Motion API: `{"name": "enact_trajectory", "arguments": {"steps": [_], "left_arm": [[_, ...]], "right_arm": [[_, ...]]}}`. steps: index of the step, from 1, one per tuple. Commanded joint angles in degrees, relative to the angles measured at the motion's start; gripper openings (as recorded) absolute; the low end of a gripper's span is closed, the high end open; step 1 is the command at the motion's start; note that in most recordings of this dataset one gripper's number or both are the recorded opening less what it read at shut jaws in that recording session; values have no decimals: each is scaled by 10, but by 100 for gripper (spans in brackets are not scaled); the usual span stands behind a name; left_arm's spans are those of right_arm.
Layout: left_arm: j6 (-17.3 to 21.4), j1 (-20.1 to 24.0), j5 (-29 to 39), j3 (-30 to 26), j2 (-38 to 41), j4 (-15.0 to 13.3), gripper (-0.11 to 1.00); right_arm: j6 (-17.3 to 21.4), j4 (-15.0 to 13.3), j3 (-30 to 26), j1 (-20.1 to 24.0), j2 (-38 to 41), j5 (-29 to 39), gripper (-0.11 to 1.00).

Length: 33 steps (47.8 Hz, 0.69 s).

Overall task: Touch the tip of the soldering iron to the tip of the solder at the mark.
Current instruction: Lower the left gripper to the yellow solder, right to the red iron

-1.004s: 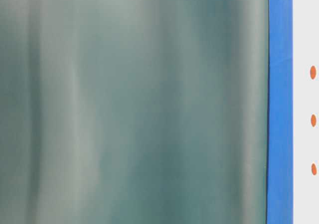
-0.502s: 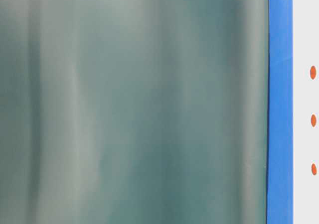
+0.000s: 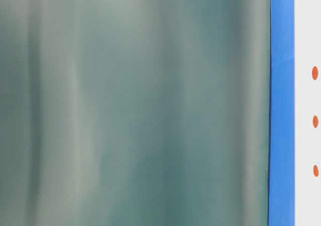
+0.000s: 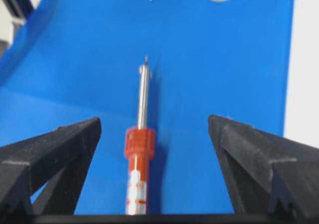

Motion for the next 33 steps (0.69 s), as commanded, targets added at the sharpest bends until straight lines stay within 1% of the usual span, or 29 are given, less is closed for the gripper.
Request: {"name": "enact_trajectory", "arguments": {"steps": [1,4,8,15,19,25,33], "left_arm": [[-1,-12,-53,-10,48,0,86],[-1,-20,-82,-16,91,0,86],[-2,-28,-103,-28,133,0,86],[-9,-36,-106,-61,195,0,86],[-11,-41,-106,-75,221,0,85],[-12,-43,-106,-83,252,0,85],[-12,-43,-106,-85,268,0,82]], "right_arm": [[-2,18,0,11,36,-49,93],[-2,33,1,19,62,-71,93],[-2,53,-4,35,97,-90,93],[-2,98,-11,66,155,-119,93],[-2,119,-17,81,185,-145,93],[-2,138,-25,93,221,-171,92],[-2,158,-31,98,252,-176,91]]}}
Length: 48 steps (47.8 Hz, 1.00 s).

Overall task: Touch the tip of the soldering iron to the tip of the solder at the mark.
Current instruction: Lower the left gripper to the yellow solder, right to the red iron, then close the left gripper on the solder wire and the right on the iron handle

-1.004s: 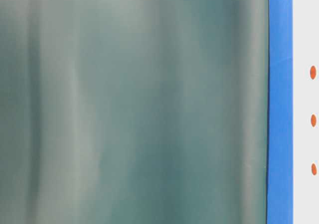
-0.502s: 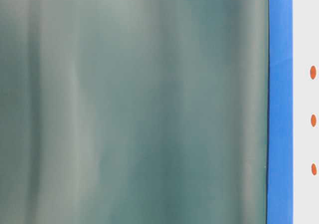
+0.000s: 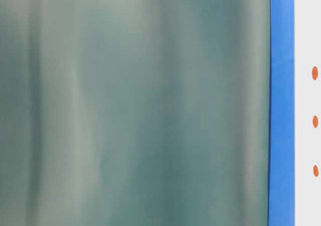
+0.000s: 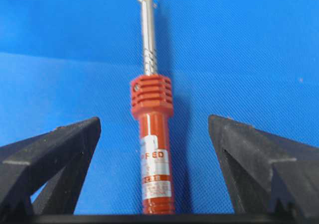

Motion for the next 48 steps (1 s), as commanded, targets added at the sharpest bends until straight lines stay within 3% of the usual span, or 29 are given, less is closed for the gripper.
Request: {"name": "enact_trajectory", "arguments": {"steps": [1,14,19,22,28,33,42,48], "left_arm": [[-1,-2,-5,-8,-1,0,81],[-1,-4,-5,-11,13,0,75],[5,-7,-3,-10,14,1,69],[6,-8,-2,-9,13,0,58],[0,-8,0,-11,13,0,20],[1,-9,0,-13,12,0,0],[0,-9,4,-12,-3,0,1],[0,-9,33,-14,-34,0,1]], "right_arm": [[-1,8,-9,4,8,-8,91],[-4,8,-20,12,35,-9,85],[-13,5,-28,16,54,-9,76],[-16,4,-32,16,64,-9,60],[-20,0,-31,16,69,-11,24],[-20,0,-29,16,69,-12,6],[-20,-4,-29,16,60,-4,6],[-24,-4,-33,15,23,37,6]]}}
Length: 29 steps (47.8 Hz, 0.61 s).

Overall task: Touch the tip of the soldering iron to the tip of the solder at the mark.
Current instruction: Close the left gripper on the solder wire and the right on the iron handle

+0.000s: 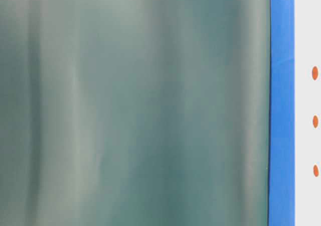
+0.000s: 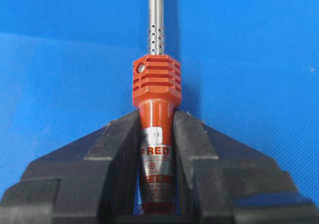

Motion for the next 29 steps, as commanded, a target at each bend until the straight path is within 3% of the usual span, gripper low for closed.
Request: {"name": "enact_trajectory", "arguments": {"steps": [1,22,29], "left_arm": [[0,-2,20,-9,-37,1,1],[-2,-2,333,-83,-226,-1,1],[-29,-2,393,-103,-247,0,1]], "right_arm": [[-4,-3,-5,1,-40,29,6],[-73,-1,-78,-62,-260,357,6],[-89,-4,-105,-75,-293,434,6]]}}
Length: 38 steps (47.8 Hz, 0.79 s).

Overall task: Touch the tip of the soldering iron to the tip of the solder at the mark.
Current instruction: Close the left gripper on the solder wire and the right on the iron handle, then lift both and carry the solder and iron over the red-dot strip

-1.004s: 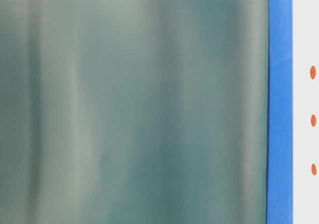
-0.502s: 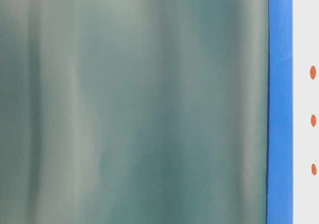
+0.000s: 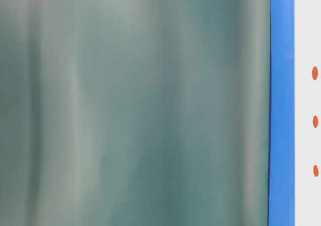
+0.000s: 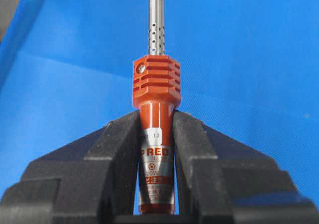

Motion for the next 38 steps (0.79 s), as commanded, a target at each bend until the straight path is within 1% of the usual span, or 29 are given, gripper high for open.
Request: {"name": "enact_trajectory", "arguments": {"steps": [1,6,9,14,16,20,25,31,35,38], "left_arm": [[-14,-1,22,-18,-15,0,1],[-33,-1,24,-18,-14,0,1],[-35,1,24,-19,-14,1,1],[-35,22,25,-20,-16,2,1],[-35,37,27,-20,-17,2,1],[-36,87,31,-21,-19,2,1],[-38,150,39,-25,-20,2,1],[-35,229,53,-30,-20,2,1],[-33,265,58,-33,-19,2,1],[-33,288,61,-37,-18,2,1]], "right_arm": [[-4,-4,-25,-4,-22,36,6],[-5,-12,-33,-4,-26,47,6],[-5,-16,-33,-9,-26,50,6],[-6,-19,-34,-32,-27,57,6],[-6,-24,-35,-52,-28,69,6],[-6,-35,-40,-94,-33,94,6],[-6,-55,-44,-165,-40,120,6],[-6,-81,-50,-250,-41,134,6],[-6,-95,-56,-305,-41,134,6],[-6,-102,-62,-335,-41,134,6]]}}
